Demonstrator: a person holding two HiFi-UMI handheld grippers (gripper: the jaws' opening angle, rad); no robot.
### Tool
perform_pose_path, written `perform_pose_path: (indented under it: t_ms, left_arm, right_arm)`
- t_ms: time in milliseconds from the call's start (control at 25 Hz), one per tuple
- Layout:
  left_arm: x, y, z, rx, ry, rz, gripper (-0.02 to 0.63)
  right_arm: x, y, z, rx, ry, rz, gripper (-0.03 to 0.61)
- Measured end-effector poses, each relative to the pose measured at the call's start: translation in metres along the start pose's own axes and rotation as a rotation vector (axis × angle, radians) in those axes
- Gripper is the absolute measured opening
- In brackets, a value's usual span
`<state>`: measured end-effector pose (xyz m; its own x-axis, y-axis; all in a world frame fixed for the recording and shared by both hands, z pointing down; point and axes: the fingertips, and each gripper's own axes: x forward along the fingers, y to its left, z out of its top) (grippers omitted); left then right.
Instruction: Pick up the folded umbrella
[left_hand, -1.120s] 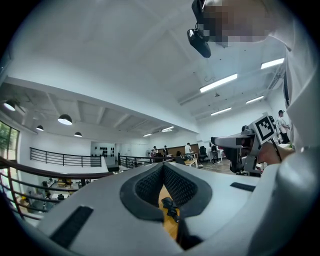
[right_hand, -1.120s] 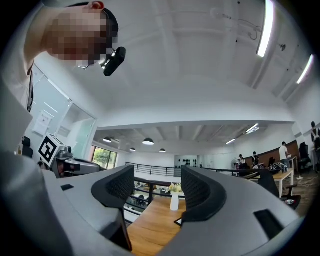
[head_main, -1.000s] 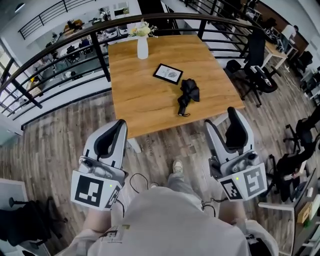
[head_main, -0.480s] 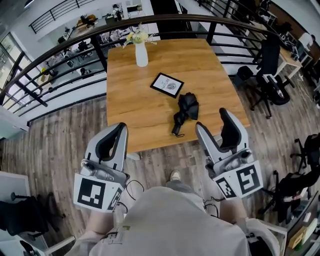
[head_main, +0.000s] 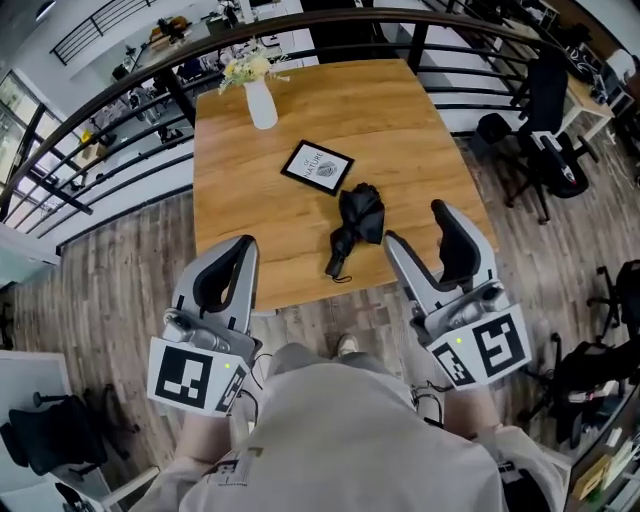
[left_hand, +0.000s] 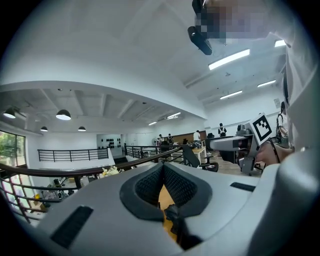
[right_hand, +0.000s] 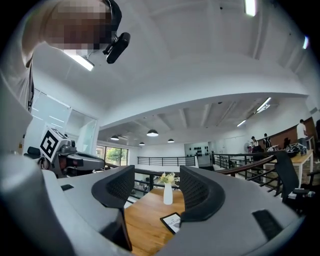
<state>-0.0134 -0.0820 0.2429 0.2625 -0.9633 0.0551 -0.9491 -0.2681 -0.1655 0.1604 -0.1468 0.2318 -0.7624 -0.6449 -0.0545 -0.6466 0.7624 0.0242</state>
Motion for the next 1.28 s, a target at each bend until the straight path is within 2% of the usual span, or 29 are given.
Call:
perform_pose_path:
  t_ms: [160,400,680,1000,1280]
  left_arm:
    - [0.022,0.007,-0.001,0.002,0.004,-0.030,0.017]
    - [0.052,0.044,-0.009,-0.013,-0.004,-0.121,0.017]
    - [0.098,0.091,-0.030,-0.014,-0.003,-0.262,0.017]
    - [0.145,0.120,-0.114,-0.046,0.169,-0.379,0.017]
    - [0.173,0.132,-0.203,-0.111,0.336,-0.412,0.017]
  right_arm:
    - [0.014,-0.015,-0.008,0.034,0.011,-0.016,0.304]
    - [0.055,-0.005,-0.004,-0.010,0.037,-0.042,0.304]
    - [0.107,-0.001,-0.032,0.023,0.116,-0.158,0.304]
    - [0.155,-0.014,-0.101,0.114,0.233,-0.262,0.304]
    - [0.189,-0.038,-0.215,0.228,0.414,-0.319,0.304]
